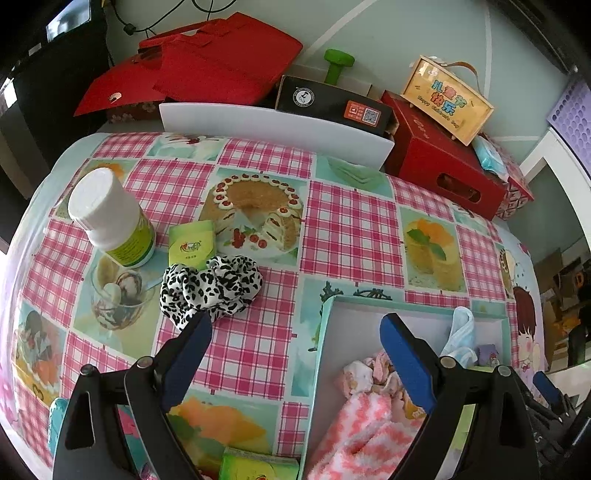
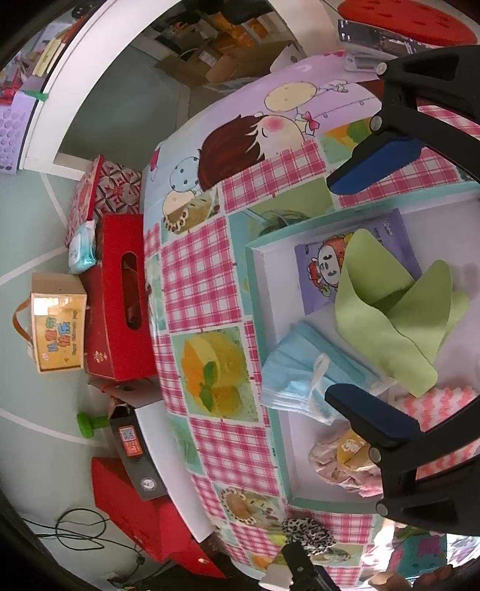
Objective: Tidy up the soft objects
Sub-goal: 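Withdraw both open grippers from the tray toward the remaining items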
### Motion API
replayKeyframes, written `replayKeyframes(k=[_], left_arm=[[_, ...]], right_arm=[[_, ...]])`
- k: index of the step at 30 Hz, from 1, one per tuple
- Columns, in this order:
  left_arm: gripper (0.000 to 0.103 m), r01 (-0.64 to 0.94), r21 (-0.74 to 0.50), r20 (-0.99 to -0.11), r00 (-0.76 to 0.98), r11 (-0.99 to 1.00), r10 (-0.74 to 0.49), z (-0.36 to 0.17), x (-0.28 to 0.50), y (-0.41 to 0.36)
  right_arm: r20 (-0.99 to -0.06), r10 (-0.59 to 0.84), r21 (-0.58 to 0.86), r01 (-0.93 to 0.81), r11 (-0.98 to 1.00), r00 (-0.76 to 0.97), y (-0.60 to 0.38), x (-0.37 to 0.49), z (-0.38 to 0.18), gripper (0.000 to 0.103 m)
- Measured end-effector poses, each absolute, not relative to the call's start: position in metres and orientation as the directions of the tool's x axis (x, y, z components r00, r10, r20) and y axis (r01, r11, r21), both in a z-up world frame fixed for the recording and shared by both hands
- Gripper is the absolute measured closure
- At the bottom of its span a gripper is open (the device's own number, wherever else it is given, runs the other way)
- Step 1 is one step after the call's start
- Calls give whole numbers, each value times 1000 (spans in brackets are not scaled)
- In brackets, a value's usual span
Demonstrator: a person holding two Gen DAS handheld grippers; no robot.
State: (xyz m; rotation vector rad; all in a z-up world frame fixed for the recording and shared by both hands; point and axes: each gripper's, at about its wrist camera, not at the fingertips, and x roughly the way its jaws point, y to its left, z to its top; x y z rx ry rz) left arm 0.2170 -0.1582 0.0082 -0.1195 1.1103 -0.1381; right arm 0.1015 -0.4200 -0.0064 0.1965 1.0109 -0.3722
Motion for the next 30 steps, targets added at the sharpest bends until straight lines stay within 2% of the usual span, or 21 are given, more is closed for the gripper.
replayKeyframes(k=[14,30], left_arm=[[10,115,-191,-846,484,975,-223,37,191,-160],[10,72,-217,-856,464,973,-225,24,155,-145]], right_arm=[[-846,-190,-11,341,940,498,-396,99,7,0],[-838,-145,-6,256,967,526,-358,93,13,0]])
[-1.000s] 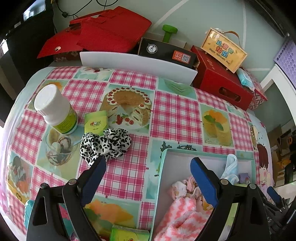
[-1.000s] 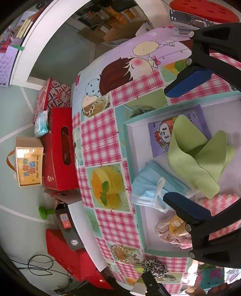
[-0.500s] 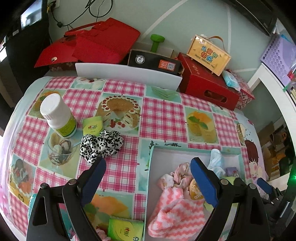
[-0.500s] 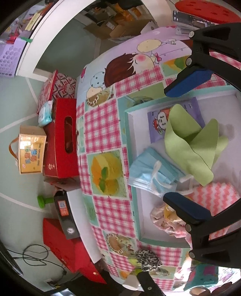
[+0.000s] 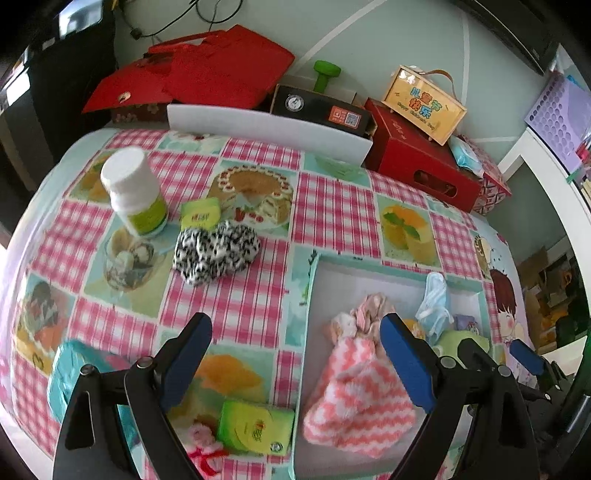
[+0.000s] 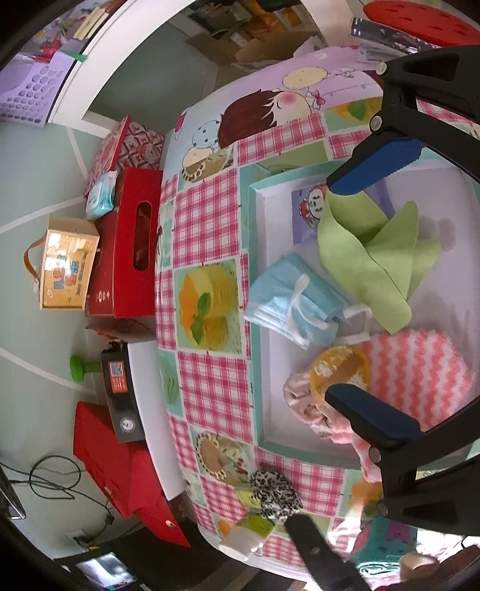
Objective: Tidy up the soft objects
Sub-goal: 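Withdraw both open grippers from the tray toward the remaining items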
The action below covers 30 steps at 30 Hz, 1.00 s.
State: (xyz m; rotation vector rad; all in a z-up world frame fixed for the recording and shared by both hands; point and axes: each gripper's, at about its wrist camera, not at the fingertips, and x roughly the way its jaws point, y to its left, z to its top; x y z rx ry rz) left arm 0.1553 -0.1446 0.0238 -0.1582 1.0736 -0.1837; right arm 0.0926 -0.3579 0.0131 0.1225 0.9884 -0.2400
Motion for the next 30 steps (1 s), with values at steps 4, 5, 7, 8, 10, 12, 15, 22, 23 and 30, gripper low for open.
replayKeyframes(k=[4,5,7,8,10,12,15,22,23,30], left_arm=[[10,62,-231,-858,458,971,-233,19,143,-138],[11,60,-234,-859,455,970,-235,18,142,-136],[11,53,-241,-860,451,969,-239,15,136,-130],[11,48,-244,-861,450,969,-239,14,133,-127],[11,42,-252,-860,448,967,-244,13,127,-121],[11,37,-264,-858,447,964,-252,12,123,-116],[11,33,-273,-859,442,961,-259,9,114,-109],[11,24,-279,-867,424,960,-262,-1,90,-97],[11,21,-278,-868,422,960,-261,-3,89,-96],[11,-2,-251,-877,424,968,-227,-11,75,-91]], right_arm=[[-836,-133,-2,240,971,532,-349,87,13,0],[-837,-130,0,237,972,532,-347,85,13,0],[-839,-120,4,227,974,531,-342,82,11,0],[-840,-116,5,221,975,530,-340,81,11,0],[-841,-108,6,209,978,530,-335,79,10,0],[-839,-103,5,197,980,534,-329,76,11,0],[-836,-92,9,182,983,541,-321,72,12,0],[-841,-69,10,144,990,537,-305,60,7,0],[-841,-66,12,140,990,536,-304,58,6,0],[-856,-30,33,113,993,516,-293,40,-7,0]])
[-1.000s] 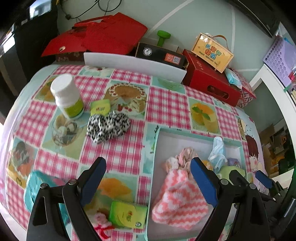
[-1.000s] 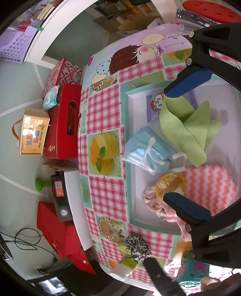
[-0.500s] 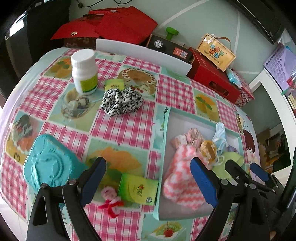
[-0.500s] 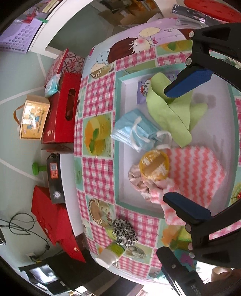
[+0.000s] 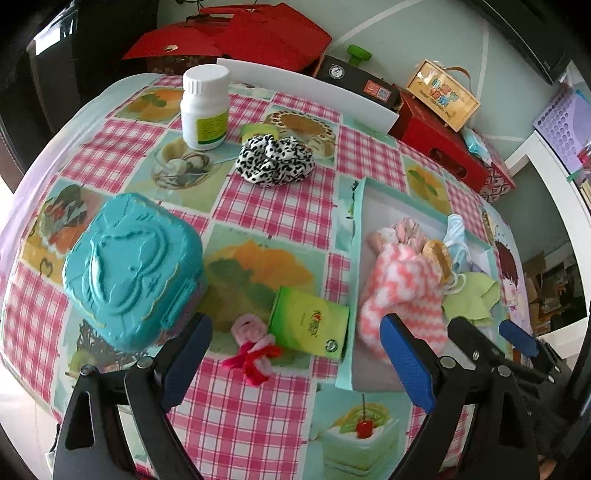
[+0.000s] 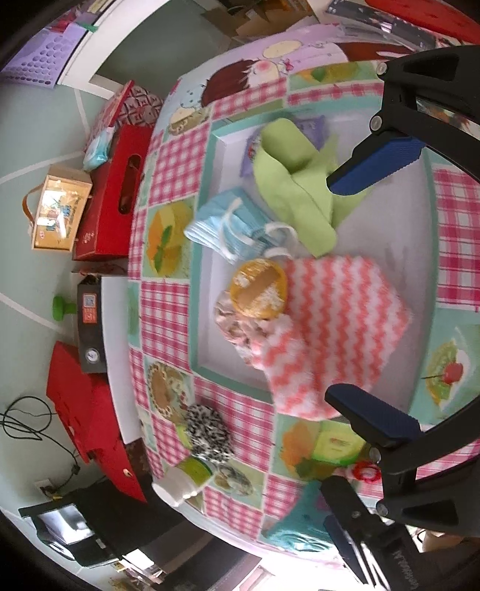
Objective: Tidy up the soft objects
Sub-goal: 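Withdraw both open grippers from the tray toward the remaining items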
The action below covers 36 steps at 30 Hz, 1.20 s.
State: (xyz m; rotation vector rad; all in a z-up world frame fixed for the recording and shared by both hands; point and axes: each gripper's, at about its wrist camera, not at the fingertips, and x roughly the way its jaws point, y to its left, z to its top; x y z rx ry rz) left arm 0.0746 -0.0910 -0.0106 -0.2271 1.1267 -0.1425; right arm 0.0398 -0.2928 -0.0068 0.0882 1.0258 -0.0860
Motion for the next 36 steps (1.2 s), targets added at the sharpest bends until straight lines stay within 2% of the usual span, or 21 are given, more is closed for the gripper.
replayKeyframes(k=[28,30,34,36], left_arm=[[13,-140,-227,-908,387,964,-157,-46,67,-65],[22,-142,-229,-907,390,963,-158,-46,67,-65],[25,-146,-226,-914,374,963,-158,-52,69,-67],[36,-143,-224,-917,365,964,-159,-56,70,-68]], right_arm=[[-896,-1,47,97,994,444,-287,22,-38,0],[-897,1,49,96,994,442,-287,23,-39,0],[-898,5,53,97,994,440,-288,24,-41,0],[-899,6,55,99,994,439,-289,24,-41,0]])
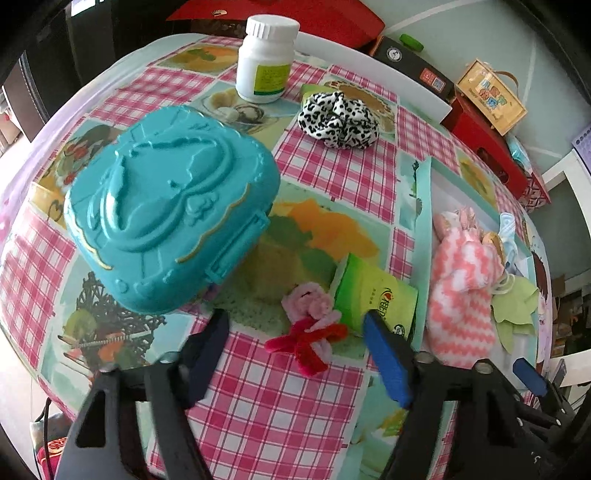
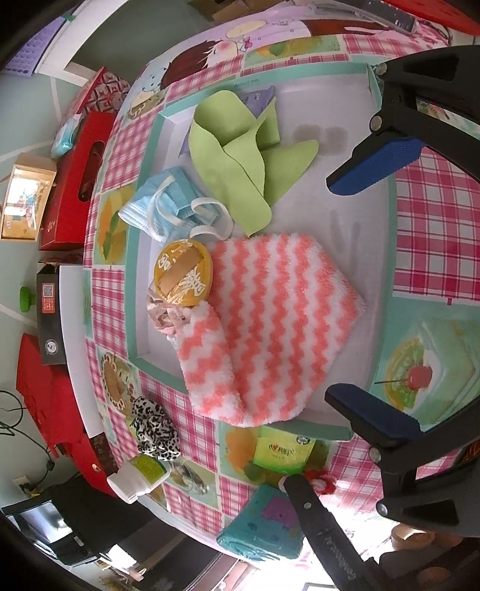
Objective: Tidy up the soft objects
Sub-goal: 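Withdraw both open grippers from the tray toward the remaining items, then grasp the pink fluffy hair tie with the left gripper while the right moves toward the tissue pack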
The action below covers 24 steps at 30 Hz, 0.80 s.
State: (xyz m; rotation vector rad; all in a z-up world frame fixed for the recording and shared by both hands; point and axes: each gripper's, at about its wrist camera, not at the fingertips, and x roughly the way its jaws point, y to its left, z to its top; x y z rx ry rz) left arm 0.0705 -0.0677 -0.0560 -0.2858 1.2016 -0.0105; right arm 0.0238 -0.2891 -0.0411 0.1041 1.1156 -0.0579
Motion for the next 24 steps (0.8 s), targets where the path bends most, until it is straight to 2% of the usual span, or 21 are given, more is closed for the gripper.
replayKeyframes(k=[4,10,14,17,24], left_arm=[[40,-138,-223,-925,343,965,-165,-64,74,-70],[41,-152,-272,-918,337,950,-209,-68,75,-65],[48,-150,-299,-912,337,943,-235,-69,76,-64],[57,-139,-316,-906,338,938,-255,-68,74,-65],[58,-141,-341,-901,331,929,-280,-70,75,-64]], right_arm=[[-900,7,57,103,993,436,-291,24,-42,0],[-902,7,58,104,993,432,-291,25,-43,0],[-902,10,59,101,993,431,-291,25,-43,0],[-902,10,59,101,993,432,-292,25,-43,0],[-902,12,65,108,992,431,-294,26,-44,0]])
